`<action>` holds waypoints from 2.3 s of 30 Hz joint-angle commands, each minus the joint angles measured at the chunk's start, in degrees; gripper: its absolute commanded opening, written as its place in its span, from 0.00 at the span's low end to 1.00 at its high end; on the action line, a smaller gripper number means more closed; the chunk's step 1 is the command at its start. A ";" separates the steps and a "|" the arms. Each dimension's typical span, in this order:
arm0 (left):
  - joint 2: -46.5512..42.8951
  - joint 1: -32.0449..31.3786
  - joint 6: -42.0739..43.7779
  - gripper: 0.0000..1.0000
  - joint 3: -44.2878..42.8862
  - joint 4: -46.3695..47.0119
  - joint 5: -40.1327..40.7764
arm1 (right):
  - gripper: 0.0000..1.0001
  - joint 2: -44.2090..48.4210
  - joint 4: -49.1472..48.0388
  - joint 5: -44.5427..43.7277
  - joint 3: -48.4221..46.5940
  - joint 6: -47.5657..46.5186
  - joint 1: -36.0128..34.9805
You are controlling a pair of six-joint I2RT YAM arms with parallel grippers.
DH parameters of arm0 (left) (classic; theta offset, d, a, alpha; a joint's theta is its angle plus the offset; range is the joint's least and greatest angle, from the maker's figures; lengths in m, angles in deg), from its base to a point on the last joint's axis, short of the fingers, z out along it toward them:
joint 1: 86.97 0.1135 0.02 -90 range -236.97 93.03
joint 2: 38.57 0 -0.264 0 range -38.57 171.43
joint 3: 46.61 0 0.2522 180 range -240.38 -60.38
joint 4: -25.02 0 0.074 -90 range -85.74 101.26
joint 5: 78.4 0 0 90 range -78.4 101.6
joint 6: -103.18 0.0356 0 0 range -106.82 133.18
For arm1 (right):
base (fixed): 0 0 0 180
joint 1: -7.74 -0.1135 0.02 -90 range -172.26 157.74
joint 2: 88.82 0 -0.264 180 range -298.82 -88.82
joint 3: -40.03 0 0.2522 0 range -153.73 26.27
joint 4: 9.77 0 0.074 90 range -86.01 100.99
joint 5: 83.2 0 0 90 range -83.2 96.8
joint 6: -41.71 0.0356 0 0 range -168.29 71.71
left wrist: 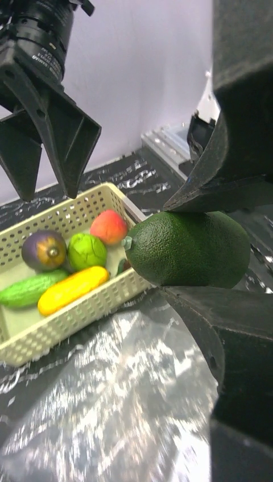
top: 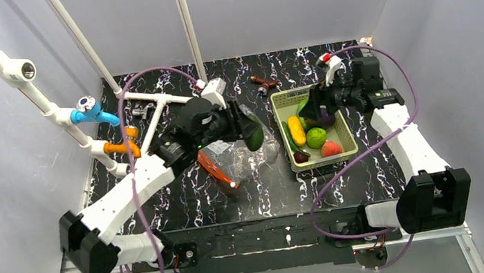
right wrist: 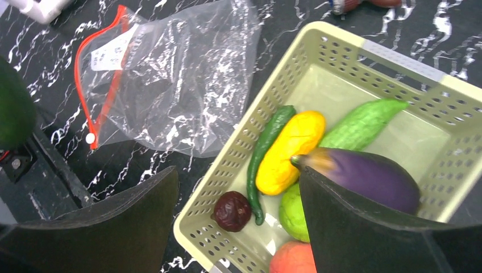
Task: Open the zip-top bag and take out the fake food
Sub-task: Pick up the fake vegetable from the zipper food storage bag, then place the fake vegetable in the bin, then reset both arms
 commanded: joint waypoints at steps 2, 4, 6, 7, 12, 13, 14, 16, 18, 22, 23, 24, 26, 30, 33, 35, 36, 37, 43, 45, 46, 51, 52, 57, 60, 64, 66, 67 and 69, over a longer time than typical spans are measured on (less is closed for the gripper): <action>9.04 -1.08 -11.26 0.00 0.51 20.72 -7.87 | 0.84 2.69 -0.41 5.72 -1.08 -1.35 5.50; 13.68 -1.33 -12.60 0.00 -1.30 22.95 -8.83 | 0.84 3.16 -0.48 6.44 -0.78 -1.35 6.48; 18.22 -1.43 -13.87 0.00 -2.98 25.34 -10.21 | 0.84 3.37 -0.58 6.54 -0.68 -1.35 7.72; 20.28 -1.45 -14.41 0.00 -3.87 26.19 -10.62 | 0.84 3.49 -0.58 6.48 -0.66 -1.35 8.06; 29.28 -1.54 -16.40 0.00 -7.98 28.34 -11.35 | 0.84 4.07 -0.88 6.68 -0.33 -1.35 9.14; 30.48 -1.74 -16.72 0.03 -8.92 28.52 -11.75 | 0.84 4.11 -0.93 6.78 -0.31 -1.35 9.38; 32.01 -1.79 -16.93 0.06 -9.94 28.50 -11.94 | 0.84 4.05 -0.93 6.84 -0.28 -1.35 9.49; 34.69 -2.17 -16.94 0.15 -12.11 27.91 -12.59 | 0.84 4.04 -0.93 7.01 -0.26 -1.35 9.71; 37.12 -2.62 -16.67 0.32 -14.60 25.45 -13.23 | 0.84 4.04 -0.93 7.14 -0.22 -2.09 10.02; 37.94 -2.94 -13.19 0.73 -16.61 20.39 -11.62 | 0.84 3.93 -0.84 7.43 -0.22 -2.89 10.25; 37.44 -2.92 -12.17 0.94 -16.58 19.31 -11.13 | 0.84 3.90 -0.84 7.56 -0.22 -2.89 10.25; 36.83 -2.92 -11.22 0.98 -16.48 18.43 -10.66 | 0.84 3.79 -0.72 7.60 -0.23 -2.89 10.34; 35.53 -2.94 -9.46 0.98 -16.22 16.75 -10.05 | 0.84 3.62 -0.60 7.97 -0.30 -2.89 10.26; 31.88 -2.93 -6.00 0.98 -15.12 14.69 -8.53 | 0.84 3.38 -0.32 8.44 -0.39 -2.89 10.35; 27.33 -3.00 -2.19 0.98 -13.42 12.77 -6.36 | 0.84 3.78 -0.13 8.98 -0.32 -2.89 10.51; 23.00 -2.94 1.26 0.98 -11.89 10.14 -4.43 | 0.84 4.21 -0.14 9.93 -0.08 -2.89 10.66; 20.98 -2.98 3.31 0.98 -11.04 8.63 -2.89 | 0.84 4.48 0.02 10.46 0.02 -2.89 10.77; 18.57 -2.99 5.91 0.98 -10.08 6.92 -1.88 | 0.84 4.74 0.26 11.02 -0.02 -2.89 10.92; 2.26 -3.19 20.50 0.98 -2.30 -3.48 5.36 | 0.84 6.49 2.06 11.15 -0.71 -2.89 12.04; -2.84 -3.21 22.69 0.98 -0.97 -5.69 6.85 | 0.84 7.46 2.18 11.15 -0.83 -2.89 12.93; -5.43 -3.14 23.15 0.98 -0.20 -6.20 7.71 | 0.84 8.03 2.21 11.15 -0.90 -2.89 13.50; -17.02 -2.73 23.78 0.98 4.46 -5.93 10.97 | 0.84 12.23 3.28 11.15 -2.08 -4.33 17.40; -18.18 -2.62 24.60 0.98 4.17 -7.26 10.37 | 0.84 12.73 4.31 11.15 -2.90 -6.12 18.32; -20.86 -2.54 24.47 0.98 -2.10 -19.48 14.09 | 0.84 14.82 8.31 11.15 -6.09 -4.50 24.76; -25.02 -2.56 24.65 0.98 -1.67 -22.10 14.91 | 0.84 16.32 9.16 11.15 -6.32 -4.50 26.43; -30.19 -2.55 23.92 0.98 2.30 -24.82 19.46 | 0.84 19.12 12.17 11.15 -5.76 -4.50 26.85; -32.36 -2.52 23.11 0.98 3.22 -27.01 22.32 | 0.84 20.12 14.46 11.15 -6.39 -4.50 27.00; -33.38 -2.56 22.78 0.98 3.38 -28.06 23.82 | 0.84 20.48 15.42 11.15 -6.94 -4.50 27.04; -35.36 -2.52 22.51 0.98 3.69 -28.56 25.31 | 0.84 20.88 16.90 -0.81 -7.92 -4.50 27.12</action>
